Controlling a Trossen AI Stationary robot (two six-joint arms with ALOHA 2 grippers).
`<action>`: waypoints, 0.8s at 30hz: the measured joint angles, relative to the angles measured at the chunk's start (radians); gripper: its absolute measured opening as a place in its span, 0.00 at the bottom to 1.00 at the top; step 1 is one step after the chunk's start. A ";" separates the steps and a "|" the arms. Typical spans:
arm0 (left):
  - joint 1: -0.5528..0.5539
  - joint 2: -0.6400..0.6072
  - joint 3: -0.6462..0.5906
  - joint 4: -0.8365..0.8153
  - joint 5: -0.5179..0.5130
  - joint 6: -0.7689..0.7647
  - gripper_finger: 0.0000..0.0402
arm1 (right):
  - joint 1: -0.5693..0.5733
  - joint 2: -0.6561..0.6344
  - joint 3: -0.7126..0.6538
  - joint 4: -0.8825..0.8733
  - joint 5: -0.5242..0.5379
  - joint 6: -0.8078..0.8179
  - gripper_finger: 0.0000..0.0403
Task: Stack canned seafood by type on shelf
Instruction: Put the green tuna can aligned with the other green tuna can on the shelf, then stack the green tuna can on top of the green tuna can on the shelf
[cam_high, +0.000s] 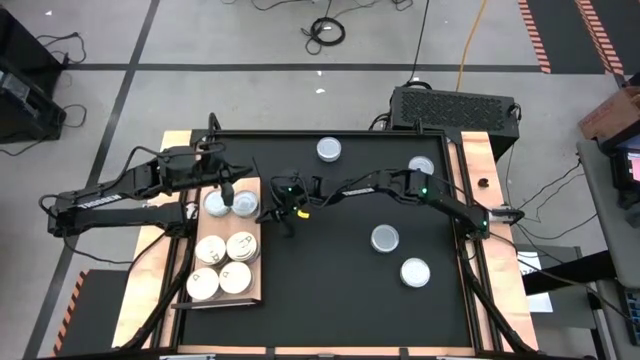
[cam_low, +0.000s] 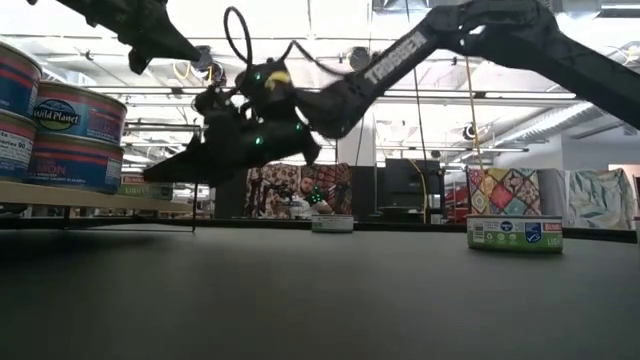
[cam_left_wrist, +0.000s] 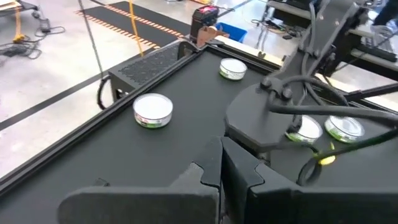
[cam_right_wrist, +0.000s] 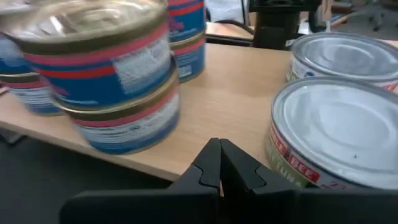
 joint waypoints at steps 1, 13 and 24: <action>0.000 0.000 0.000 0.000 0.008 0.003 0.01 | -0.002 -0.016 0.000 -0.035 -0.002 -0.012 0.00; 0.000 0.033 0.000 0.025 0.120 0.050 0.01 | -0.035 -0.291 0.000 -0.791 0.082 -0.280 0.00; -0.002 0.259 0.000 0.215 0.206 0.137 0.01 | -0.036 -0.781 -0.528 -0.957 0.352 -0.062 0.00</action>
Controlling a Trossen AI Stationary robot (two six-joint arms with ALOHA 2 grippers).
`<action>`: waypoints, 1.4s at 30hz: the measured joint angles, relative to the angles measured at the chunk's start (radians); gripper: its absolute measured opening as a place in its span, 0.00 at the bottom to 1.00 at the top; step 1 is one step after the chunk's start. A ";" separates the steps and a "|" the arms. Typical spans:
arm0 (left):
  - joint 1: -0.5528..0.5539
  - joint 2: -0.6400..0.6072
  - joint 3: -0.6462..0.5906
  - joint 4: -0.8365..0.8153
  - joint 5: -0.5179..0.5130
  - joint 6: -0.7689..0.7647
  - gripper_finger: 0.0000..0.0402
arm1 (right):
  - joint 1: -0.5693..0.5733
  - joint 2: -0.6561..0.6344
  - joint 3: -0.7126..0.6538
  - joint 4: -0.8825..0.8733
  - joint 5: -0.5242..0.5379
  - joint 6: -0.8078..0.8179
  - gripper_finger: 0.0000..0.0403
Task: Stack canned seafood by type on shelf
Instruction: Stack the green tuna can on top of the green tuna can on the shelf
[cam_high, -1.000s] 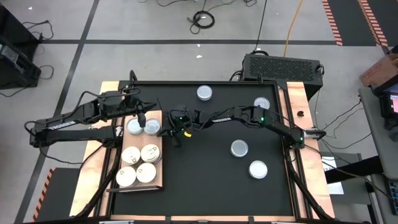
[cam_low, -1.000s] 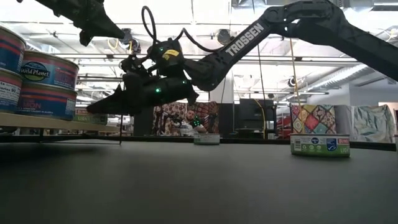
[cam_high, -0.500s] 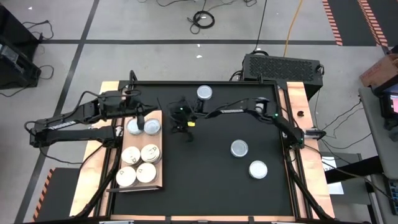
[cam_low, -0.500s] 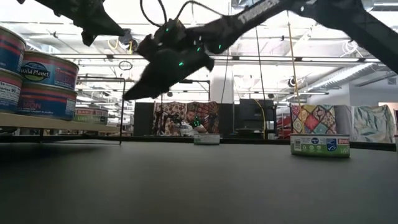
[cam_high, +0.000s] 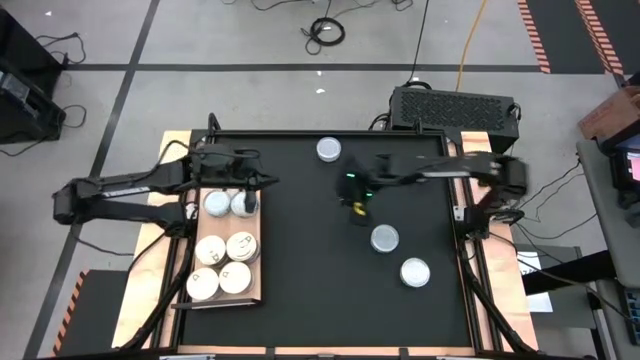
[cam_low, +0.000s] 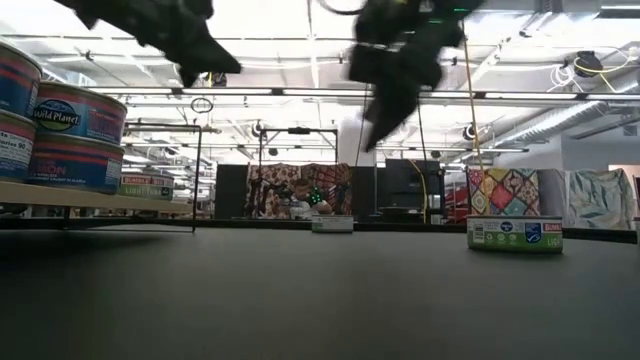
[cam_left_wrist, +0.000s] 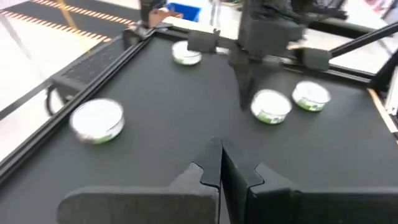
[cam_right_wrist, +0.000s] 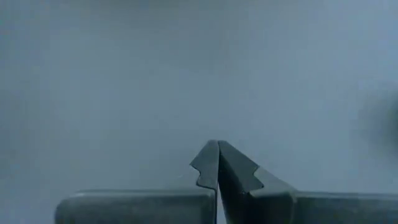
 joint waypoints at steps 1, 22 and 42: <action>-0.002 0.031 0.000 0.036 0.013 0.003 0.01 | 0.004 -0.062 -0.076 0.034 0.031 0.048 0.00; -0.108 0.783 0.287 0.478 0.280 0.056 0.12 | 0.304 -0.606 -0.750 0.201 0.169 0.783 0.00; -0.179 1.178 0.506 0.484 0.258 0.249 0.50 | 0.394 -0.497 -0.750 -0.001 0.154 1.031 0.00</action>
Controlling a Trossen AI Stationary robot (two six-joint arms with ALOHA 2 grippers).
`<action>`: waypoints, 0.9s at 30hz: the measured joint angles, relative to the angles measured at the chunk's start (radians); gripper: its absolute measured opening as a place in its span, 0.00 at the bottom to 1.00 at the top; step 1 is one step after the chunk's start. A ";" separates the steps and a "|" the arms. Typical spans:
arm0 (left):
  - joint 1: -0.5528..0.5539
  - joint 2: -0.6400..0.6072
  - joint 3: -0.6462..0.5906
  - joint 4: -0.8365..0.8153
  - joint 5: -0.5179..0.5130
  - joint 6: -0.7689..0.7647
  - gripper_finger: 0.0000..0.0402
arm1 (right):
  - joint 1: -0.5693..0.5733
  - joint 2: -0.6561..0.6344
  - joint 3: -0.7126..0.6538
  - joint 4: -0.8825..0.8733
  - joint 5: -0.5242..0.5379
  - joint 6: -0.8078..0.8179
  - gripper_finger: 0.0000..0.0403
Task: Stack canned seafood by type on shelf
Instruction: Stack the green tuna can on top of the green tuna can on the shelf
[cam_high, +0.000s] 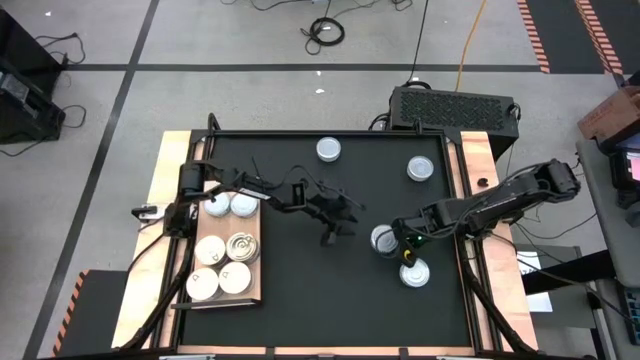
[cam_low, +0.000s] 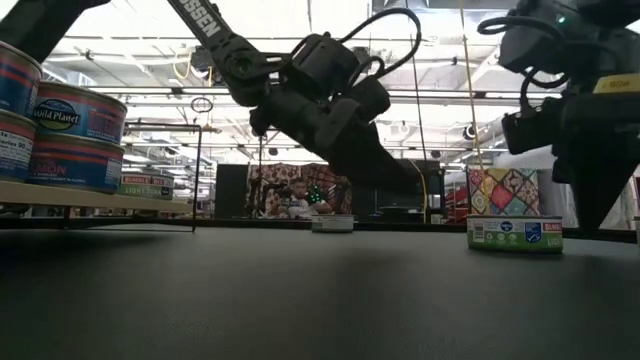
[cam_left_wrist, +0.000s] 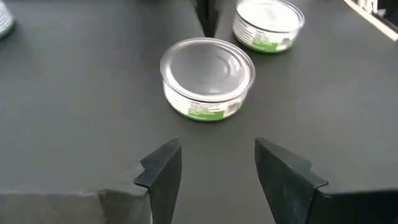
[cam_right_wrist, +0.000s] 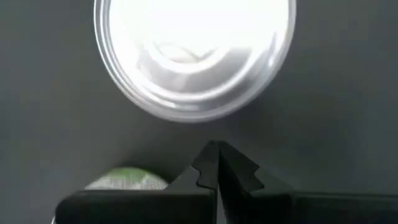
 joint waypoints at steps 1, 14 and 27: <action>-0.007 0.007 0.000 0.004 0.000 0.011 0.50 | -0.004 0.017 0.000 0.019 0.000 -0.007 0.00; 0.030 0.010 0.000 -0.071 -0.006 -0.450 0.50 | -0.120 0.193 0.000 0.460 0.082 -0.244 0.00; 0.148 0.008 0.000 -0.225 0.007 -0.618 0.50 | -0.203 0.351 -0.001 0.820 0.178 -0.499 0.00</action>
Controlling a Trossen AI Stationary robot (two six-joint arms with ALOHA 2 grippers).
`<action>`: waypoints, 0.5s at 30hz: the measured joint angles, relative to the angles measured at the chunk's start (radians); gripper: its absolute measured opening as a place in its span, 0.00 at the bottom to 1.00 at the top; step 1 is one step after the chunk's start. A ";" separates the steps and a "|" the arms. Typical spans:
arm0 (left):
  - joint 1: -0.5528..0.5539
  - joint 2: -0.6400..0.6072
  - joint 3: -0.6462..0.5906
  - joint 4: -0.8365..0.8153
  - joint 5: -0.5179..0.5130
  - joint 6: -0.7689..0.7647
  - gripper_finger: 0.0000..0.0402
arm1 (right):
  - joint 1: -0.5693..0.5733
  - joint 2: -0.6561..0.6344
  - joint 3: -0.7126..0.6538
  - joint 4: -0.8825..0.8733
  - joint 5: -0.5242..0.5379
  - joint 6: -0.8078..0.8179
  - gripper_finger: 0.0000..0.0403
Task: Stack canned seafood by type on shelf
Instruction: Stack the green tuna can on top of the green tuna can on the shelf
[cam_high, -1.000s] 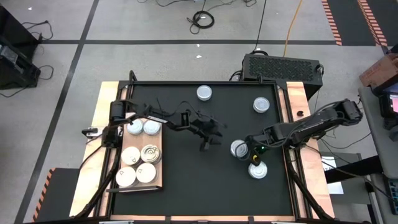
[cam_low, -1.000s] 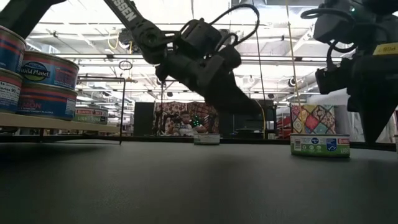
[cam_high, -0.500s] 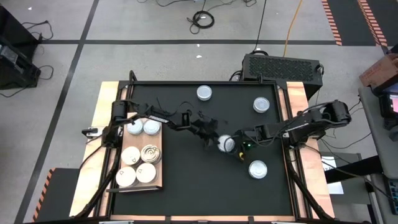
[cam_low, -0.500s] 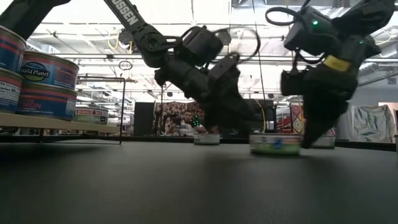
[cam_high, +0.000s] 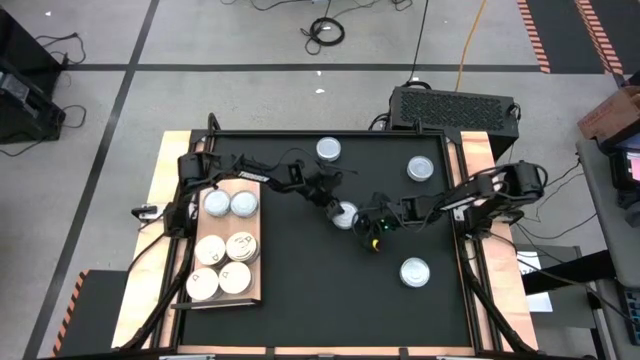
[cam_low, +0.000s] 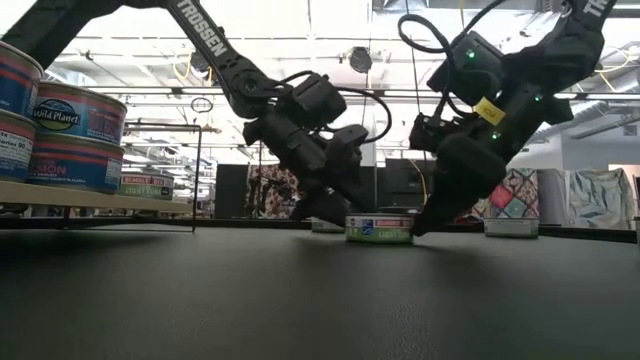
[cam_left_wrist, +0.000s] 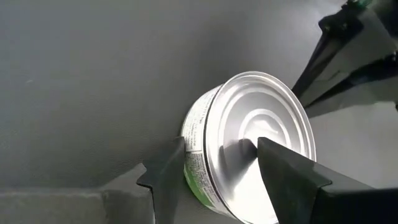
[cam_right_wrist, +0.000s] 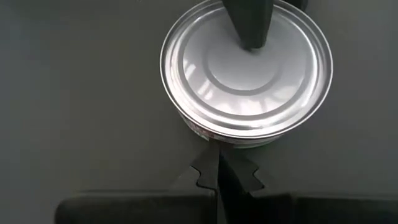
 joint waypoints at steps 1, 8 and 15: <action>0.004 0.000 0.000 -0.003 0.004 -0.006 0.50 | -0.003 0.003 0.000 0.002 0.000 -0.008 0.00; 0.009 0.000 0.000 -0.018 0.008 -0.007 0.45 | -0.004 0.014 0.000 0.003 0.006 -0.038 0.00; 0.010 0.000 0.002 -0.021 0.028 -0.010 0.23 | -0.003 0.007 0.002 -0.054 0.005 -0.042 0.00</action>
